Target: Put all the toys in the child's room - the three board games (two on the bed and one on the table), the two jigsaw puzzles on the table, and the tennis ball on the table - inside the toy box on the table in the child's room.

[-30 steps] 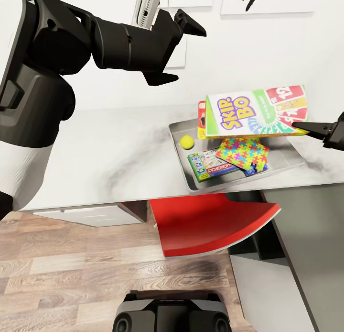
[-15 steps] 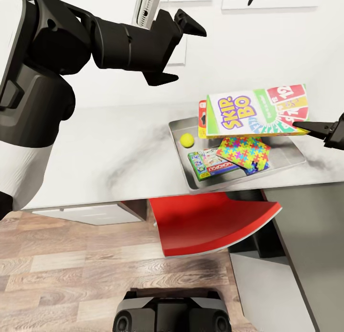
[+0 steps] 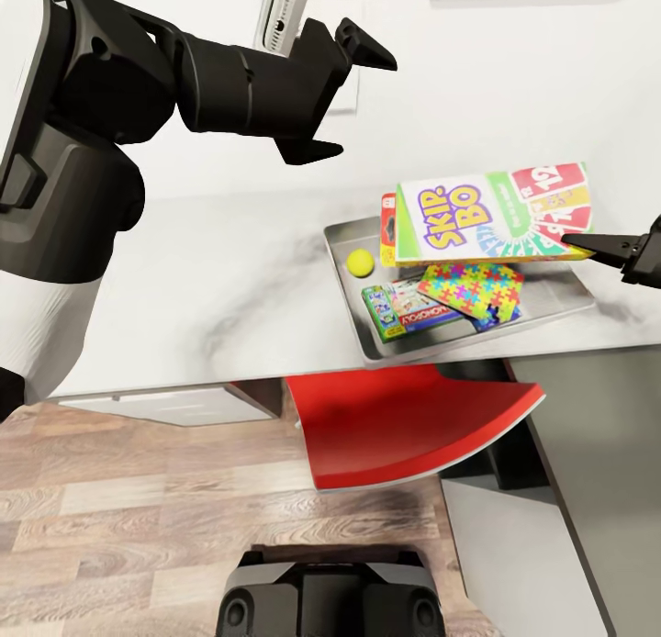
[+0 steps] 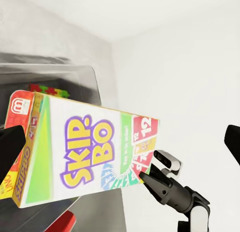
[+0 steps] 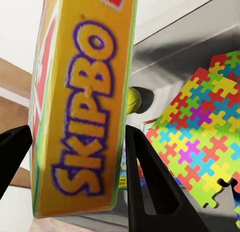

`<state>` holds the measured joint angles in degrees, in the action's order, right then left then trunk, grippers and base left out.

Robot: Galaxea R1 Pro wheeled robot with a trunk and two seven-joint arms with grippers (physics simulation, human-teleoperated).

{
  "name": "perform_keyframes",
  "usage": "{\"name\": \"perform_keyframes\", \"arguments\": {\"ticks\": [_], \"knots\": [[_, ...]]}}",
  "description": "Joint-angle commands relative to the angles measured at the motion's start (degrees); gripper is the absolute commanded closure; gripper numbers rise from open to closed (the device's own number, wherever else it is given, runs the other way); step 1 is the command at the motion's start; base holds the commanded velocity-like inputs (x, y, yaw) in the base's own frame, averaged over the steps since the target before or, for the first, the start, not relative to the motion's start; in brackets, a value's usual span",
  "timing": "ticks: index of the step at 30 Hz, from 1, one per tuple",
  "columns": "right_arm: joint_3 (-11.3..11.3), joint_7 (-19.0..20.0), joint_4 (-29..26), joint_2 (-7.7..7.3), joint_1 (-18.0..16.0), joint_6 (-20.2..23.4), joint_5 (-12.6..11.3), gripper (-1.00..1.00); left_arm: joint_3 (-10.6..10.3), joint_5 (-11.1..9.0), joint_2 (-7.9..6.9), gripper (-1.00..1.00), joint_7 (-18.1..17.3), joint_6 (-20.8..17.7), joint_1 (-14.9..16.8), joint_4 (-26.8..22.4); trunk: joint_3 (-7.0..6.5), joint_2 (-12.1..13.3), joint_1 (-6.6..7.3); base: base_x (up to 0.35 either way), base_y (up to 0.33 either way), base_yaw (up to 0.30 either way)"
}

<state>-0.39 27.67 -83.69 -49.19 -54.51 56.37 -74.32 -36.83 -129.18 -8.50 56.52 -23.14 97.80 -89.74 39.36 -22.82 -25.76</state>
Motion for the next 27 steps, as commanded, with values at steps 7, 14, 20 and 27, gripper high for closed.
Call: {"name": "perform_keyframes", "arguments": {"ticks": [7,14,20,27], "knots": [[0.2,0.4,0.1,0.04,-0.1,0.2,0.2,1.00,-0.1,-0.2,-0.03,-1.00,0.2,-0.1,0.1,0.0,0.73,-0.1,-0.03,0.000,0.000,0.000],[0.3,0.2,0.1,0.11,-0.1,0.2,0.3,1.00,-0.1,-0.2,-0.03,-1.00,0.2,-0.1,0.1,0.0,1.38,-0.1,-0.03,0.000,0.000,0.000],[0.3,-0.3,0.1,0.19,-0.1,0.2,0.3,1.00,-0.1,-0.2,-0.03,-1.00,0.2,-0.1,0.1,0.0,1.74,-0.1,-0.03,0.000,0.000,0.000],[1.3,-3.3,0.0,0.63,-0.1,0.1,0.4,1.00,-0.1,-0.2,0.03,-1.00,0.2,-0.1,0.1,0.0,1.89,-0.1,-0.03,0.000,0.000,0.000]]}}
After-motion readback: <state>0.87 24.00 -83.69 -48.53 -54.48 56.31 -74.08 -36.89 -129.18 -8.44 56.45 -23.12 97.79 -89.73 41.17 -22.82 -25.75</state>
